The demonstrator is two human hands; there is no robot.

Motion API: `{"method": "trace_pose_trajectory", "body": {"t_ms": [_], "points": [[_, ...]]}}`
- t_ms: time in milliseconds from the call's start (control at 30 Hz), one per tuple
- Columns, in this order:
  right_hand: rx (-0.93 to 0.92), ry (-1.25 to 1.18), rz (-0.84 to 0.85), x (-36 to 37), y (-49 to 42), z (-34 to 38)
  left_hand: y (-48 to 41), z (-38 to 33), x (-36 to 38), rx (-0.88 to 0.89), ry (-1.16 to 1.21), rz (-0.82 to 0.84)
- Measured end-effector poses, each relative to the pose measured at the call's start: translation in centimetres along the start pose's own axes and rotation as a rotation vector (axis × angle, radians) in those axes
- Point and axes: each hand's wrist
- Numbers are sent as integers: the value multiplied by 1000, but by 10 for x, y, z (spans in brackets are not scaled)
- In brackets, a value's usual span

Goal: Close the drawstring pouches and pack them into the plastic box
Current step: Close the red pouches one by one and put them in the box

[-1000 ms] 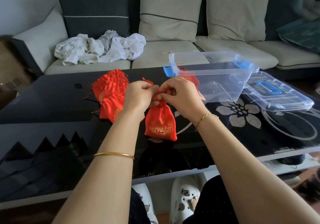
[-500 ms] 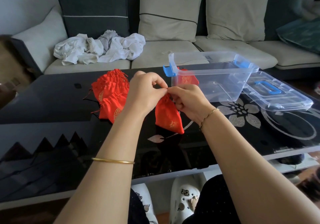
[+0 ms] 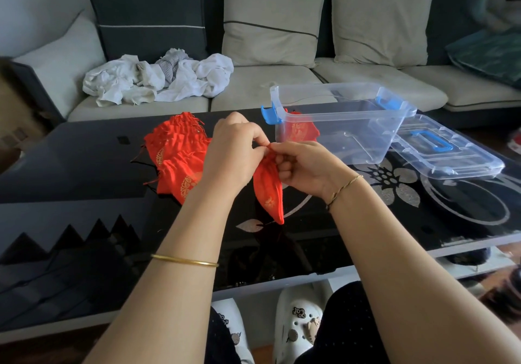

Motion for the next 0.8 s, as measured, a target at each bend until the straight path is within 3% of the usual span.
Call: {"method": "trace_pose_trajectory", "body": {"t_ms": [100, 333, 400, 533, 600, 800], "points": [[-88, 152, -57, -6, 1, -1, 0, 3, 1, -2, 4, -4], [-248, 662, -433, -21, -1, -7, 3, 2, 4, -128, 36, 30], [-292, 729, -442, -20, -1, -13, 2, 0, 6, -205, 102, 44], [-224, 641, -228, -23, 4, -22, -1, 1, 6, -276, 177, 38], [-177, 762, -167, -21, 4, -31, -1, 0, 8, -307, 251, 37], [-248, 978, -368, -29, -5, -53, -8, -14, 13, -368, 487, 7]]}}
Point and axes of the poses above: each hand's wrist, its own y-axis away from the middle knuckle, its own x-axis out of the palm, z = x × y, and after that the axes turned 15 degrees about y, right-handed
